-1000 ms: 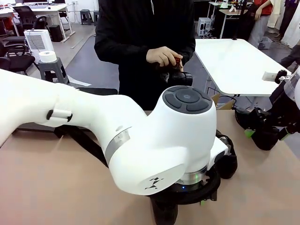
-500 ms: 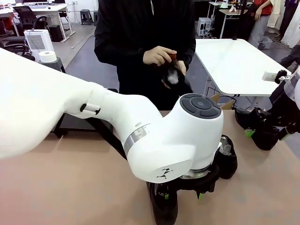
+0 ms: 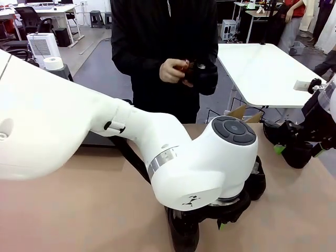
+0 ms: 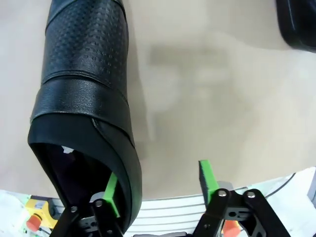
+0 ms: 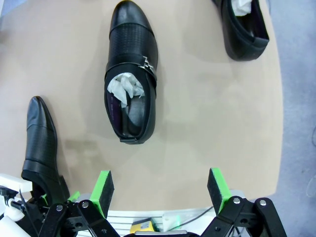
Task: Organize the shoes by placing them on the stand.
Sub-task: Place the Shoe from the middle of the table onto the Shoes Stand.
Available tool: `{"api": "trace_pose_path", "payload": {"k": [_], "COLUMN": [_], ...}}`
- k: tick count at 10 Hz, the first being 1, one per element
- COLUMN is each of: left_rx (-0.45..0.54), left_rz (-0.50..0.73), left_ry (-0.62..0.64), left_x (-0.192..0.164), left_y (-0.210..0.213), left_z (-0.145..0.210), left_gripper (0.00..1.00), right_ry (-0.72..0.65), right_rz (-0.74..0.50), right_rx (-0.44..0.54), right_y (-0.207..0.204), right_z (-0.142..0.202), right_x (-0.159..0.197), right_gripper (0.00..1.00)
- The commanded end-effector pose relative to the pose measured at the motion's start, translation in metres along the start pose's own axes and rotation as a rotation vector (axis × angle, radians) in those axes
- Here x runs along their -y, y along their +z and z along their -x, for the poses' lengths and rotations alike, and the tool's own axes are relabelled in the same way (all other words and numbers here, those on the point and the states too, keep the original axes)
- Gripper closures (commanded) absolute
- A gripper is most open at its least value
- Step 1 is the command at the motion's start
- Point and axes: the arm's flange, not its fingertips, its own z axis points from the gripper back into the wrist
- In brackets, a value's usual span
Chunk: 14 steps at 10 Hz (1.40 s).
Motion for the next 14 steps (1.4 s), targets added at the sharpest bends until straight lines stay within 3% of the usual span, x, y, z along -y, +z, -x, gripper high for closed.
{"api": "trace_pose_path", "payload": {"k": [1, 7, 11, 14], "left_rx": [0.031, 0.025, -0.024, 0.007], "left_rz": [-0.027, -0.051, -0.01, 0.07], "left_ry": [0.033, 0.038, 0.034, 0.031], "left_x": [0.004, -0.002, -0.016, -0.062], "left_y": [0.001, -0.003, 0.002, 0.067], "left_z": [-0.003, -0.003, -0.003, 0.012], "left_gripper": [0.41, 1.0, 1.0, 1.0], "right_ry": [0.003, 0.003, 0.003, 0.003], "right_rz": [-0.01, -0.01, -0.01, -0.01], "right_rx": [-0.003, -0.003, -0.003, -0.003], "right_y": [0.0, 0.0, 0.0, 0.0], "right_z": [0.0, 0.0, 0.0, 0.0], "right_x": [0.001, 0.001, 0.001, 0.001], "right_gripper": [0.0, 0.0, 0.0, 0.0]}}
